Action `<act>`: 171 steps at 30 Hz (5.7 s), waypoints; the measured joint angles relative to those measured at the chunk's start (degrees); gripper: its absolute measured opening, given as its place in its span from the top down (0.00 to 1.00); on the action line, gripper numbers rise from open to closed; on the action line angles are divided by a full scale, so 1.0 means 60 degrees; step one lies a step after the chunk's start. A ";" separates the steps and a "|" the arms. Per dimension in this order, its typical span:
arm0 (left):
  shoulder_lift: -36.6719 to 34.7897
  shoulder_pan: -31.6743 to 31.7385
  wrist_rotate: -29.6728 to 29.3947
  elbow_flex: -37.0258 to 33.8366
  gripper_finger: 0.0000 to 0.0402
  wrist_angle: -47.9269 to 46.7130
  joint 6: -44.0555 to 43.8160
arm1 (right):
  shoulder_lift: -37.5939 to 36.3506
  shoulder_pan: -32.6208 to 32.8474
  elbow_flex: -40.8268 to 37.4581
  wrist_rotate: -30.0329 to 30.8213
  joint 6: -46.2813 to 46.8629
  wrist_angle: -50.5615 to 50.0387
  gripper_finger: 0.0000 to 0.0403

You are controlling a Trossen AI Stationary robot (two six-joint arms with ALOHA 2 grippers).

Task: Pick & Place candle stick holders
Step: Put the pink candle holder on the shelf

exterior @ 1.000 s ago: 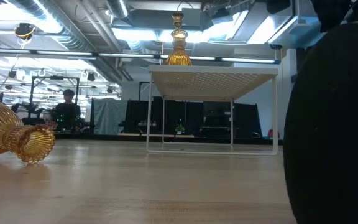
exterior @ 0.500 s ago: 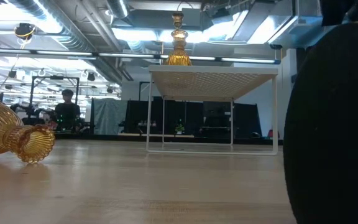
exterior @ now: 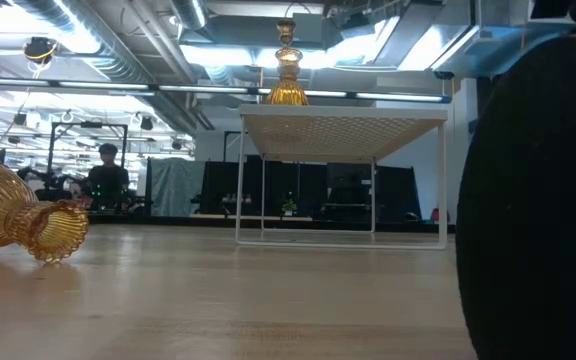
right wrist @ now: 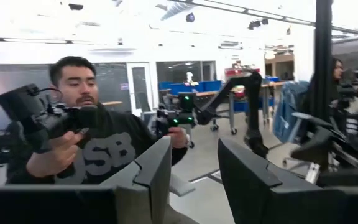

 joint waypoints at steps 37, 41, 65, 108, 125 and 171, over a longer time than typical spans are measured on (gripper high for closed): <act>-0.0208 -0.2579 -0.2794 0.3157 0.48 -1.3432 -0.9560 | 0.0004 0.0240 0.0094 0.0554 -0.0150 -0.0398 0.67; -0.0205 -0.2842 -0.2434 0.3156 0.48 -1.4410 -1.1122 | 0.0004 0.0240 0.0094 0.0770 -0.0150 -0.0478 0.67; -0.0256 -0.5339 -0.2043 0.2587 0.48 -1.7274 -1.7465 | 0.0004 0.0240 0.0090 0.0860 -0.0183 -0.0538 0.67; -0.0260 -0.6160 -0.4485 -0.0106 0.48 -1.4900 -1.8586 | 0.0007 0.0237 0.0227 0.0975 -0.0506 -0.0688 0.67; 0.0050 -0.6136 -0.5349 -0.0098 0.48 -1.3143 -1.7784 | 0.0007 0.0237 0.0229 0.1005 -0.0507 -0.0688 0.67; 0.1482 -0.5610 -0.7244 -0.0098 0.59 -0.9698 -1.5521 | 0.4804 0.2603 0.0229 0.8322 0.2246 -0.1295 0.67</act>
